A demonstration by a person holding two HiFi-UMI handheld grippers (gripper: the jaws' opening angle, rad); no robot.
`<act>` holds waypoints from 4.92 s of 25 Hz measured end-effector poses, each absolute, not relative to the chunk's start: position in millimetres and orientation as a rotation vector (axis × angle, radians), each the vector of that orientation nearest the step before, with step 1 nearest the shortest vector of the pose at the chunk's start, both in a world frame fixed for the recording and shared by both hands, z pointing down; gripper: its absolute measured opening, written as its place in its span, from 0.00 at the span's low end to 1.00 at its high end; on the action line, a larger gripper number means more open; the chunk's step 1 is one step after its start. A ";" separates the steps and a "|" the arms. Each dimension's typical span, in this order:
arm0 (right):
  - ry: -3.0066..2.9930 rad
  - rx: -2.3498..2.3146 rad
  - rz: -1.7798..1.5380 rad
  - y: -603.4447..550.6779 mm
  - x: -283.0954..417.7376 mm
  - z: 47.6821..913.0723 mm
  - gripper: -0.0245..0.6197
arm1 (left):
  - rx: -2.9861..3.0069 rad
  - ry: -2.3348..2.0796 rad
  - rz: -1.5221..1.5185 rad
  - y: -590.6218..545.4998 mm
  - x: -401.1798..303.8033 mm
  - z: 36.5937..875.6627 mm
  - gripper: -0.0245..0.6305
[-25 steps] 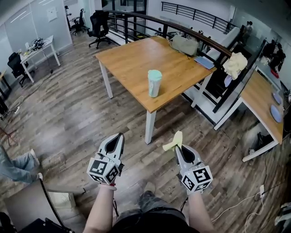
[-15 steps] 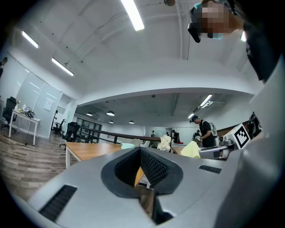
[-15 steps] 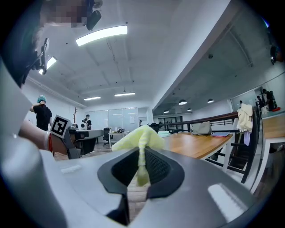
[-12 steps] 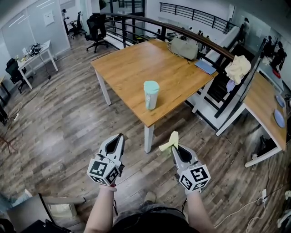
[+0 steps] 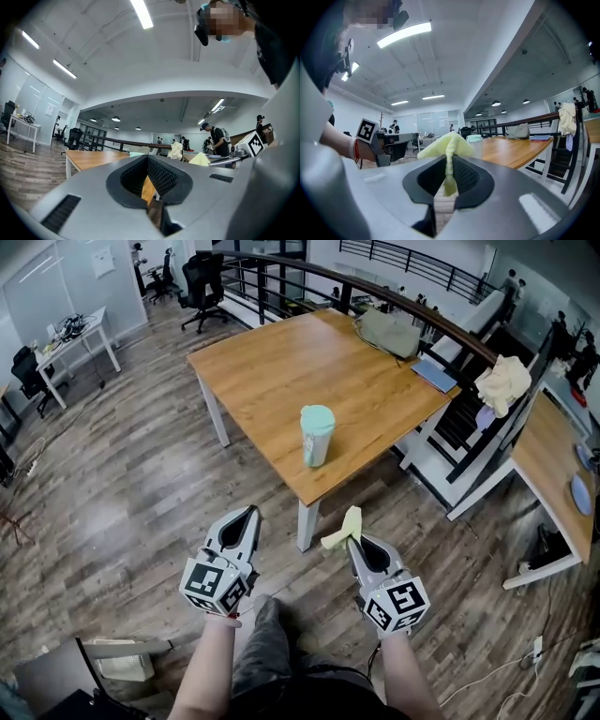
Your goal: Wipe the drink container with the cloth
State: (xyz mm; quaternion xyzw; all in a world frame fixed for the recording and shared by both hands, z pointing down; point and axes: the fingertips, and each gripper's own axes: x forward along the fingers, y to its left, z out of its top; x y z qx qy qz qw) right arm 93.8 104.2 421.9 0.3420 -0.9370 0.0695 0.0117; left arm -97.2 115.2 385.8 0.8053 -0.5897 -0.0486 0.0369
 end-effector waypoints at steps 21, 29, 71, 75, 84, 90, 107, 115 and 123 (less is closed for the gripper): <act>-2.832 1.225 0.270 -14.3 67.0 437.5 0.10 | 2.619 -1.501 -0.128 -42.7 -90.4 401.0 0.06; -2.779 1.275 0.293 -43.5 60.4 444.7 0.10 | 2.647 -1.403 -0.080 -85.1 -79.7 415.2 0.32; -2.762 1.100 0.387 -122.1 34.3 473.1 0.10 | 2.818 -1.251 0.138 -177.5 -23.9 433.4 0.72; -2.771 1.061 0.367 -127.8 25.8 470.7 0.10 | 2.777 -1.226 0.076 -182.8 -33.0 433.5 0.72; -2.762 0.944 0.318 -145.3 -0.5 462.6 0.10 | 2.718 -1.162 -0.038 -195.0 -52.6 434.5 0.72; -2.740 0.875 0.302 -157.8 -19.6 461.7 0.10 | 2.630 -1.116 -0.138 -209.1 -73.1 433.7 0.72; -2.655 0.742 0.237 -182.2 -60.4 466.0 0.10 | 2.470 -1.041 -0.310 -223.1 -107.0 442.8 0.72; -2.605 0.733 0.280 -182.3 -53.1 488.2 0.10 | 2.444 -1.019 -0.335 -226.0 -110.5 444.3 0.72; -2.551 0.751 0.357 -174.3 -39.0 520.1 0.10 | 2.444 -0.997 -0.340 -225.3 -110.6 444.6 0.72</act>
